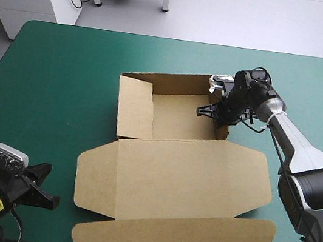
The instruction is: Fold the box
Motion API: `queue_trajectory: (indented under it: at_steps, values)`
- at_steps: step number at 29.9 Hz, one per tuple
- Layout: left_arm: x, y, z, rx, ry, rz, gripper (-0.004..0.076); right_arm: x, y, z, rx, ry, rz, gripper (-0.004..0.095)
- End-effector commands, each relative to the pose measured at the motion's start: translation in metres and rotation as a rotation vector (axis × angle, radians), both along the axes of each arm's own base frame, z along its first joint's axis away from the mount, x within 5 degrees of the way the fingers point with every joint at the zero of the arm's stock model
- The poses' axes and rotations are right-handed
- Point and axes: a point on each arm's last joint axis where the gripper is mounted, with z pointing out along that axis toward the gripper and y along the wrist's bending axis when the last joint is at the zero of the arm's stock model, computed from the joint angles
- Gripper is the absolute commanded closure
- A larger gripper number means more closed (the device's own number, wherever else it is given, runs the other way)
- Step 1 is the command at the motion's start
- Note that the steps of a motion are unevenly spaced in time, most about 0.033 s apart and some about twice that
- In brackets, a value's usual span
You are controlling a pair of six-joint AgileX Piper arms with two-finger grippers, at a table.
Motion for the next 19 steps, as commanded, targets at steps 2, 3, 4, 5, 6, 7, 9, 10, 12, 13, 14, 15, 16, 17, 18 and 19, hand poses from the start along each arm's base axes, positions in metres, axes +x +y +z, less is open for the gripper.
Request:
queue_trajectory:
  at_steps: [2,3,4,5,6,7,9,10,12,13,14,15,16,17,18,19]
  values:
    - [0.004,-0.002,0.015,-0.051,-0.097,-0.005,0.0732,0.001,-0.015,0.073,0.050,-0.170,0.000,0.0928]
    - [0.004,-0.002,0.015,-0.052,-0.100,-0.006,0.0732,0.003,-0.021,0.084,0.048,-0.191,-0.005,0.0928]
    - [0.004,-0.003,0.016,-0.055,-0.106,-0.006,0.0732,0.004,-0.030,0.099,0.050,-0.222,-0.017,0.0928]
    - [0.004,-0.003,0.016,-0.057,-0.110,-0.006,0.0732,0.006,-0.041,0.115,0.045,-0.263,-0.033,0.0928]
    - [0.004,-0.003,0.017,-0.059,-0.114,-0.007,0.0732,0.007,-0.050,0.128,0.046,-0.308,-0.055,0.0928]
    - [0.004,-0.003,0.017,-0.061,-0.118,-0.007,0.0732,0.008,-0.064,0.143,0.038,-0.362,-0.086,0.0928]
    - [0.004,-0.003,0.017,-0.061,-0.119,-0.007,0.0732,0.005,-0.092,0.171,0.017,-0.463,-0.152,0.0928]
    - [0.004,-0.003,0.017,-0.061,-0.119,-0.007,0.0732,0.005,-0.111,0.182,-0.008,-0.504,-0.201,0.0928]
    - [0.004,-0.003,0.017,-0.061,-0.119,-0.007,0.0732,0.002,-0.142,0.195,-0.033,-0.553,-0.278,0.0928]
    - [0.004,-0.003,0.017,-0.061,-0.119,-0.007,0.0732,0.001,-0.159,0.199,-0.043,-0.567,-0.319,0.0928]
    - [0.004,-0.003,0.017,-0.061,-0.119,-0.007,0.0732,-0.001,-0.175,0.199,-0.057,-0.569,-0.356,0.0928]
    - [0.004,-0.003,0.017,-0.061,-0.119,-0.007,0.0732,-0.002,-0.187,0.199,-0.061,-0.569,-0.383,0.0928]
    - [0.004,-0.003,0.017,-0.061,-0.119,-0.007,0.0732,-0.004,-0.205,0.198,-0.080,-0.565,-0.426,0.0928]
    - [0.004,-0.003,0.017,-0.061,-0.119,-0.007,0.0732,-0.004,-0.215,0.196,-0.082,-0.560,-0.450,0.0928]
    - [0.004,-0.003,0.017,-0.061,-0.119,-0.007,0.0732,-0.004,-0.225,0.194,-0.089,-0.554,-0.474,0.0928]
    - [0.004,-0.003,0.017,-0.061,-0.119,-0.007,0.0732,-0.003,-0.238,0.190,-0.098,-0.543,-0.505,0.0928]
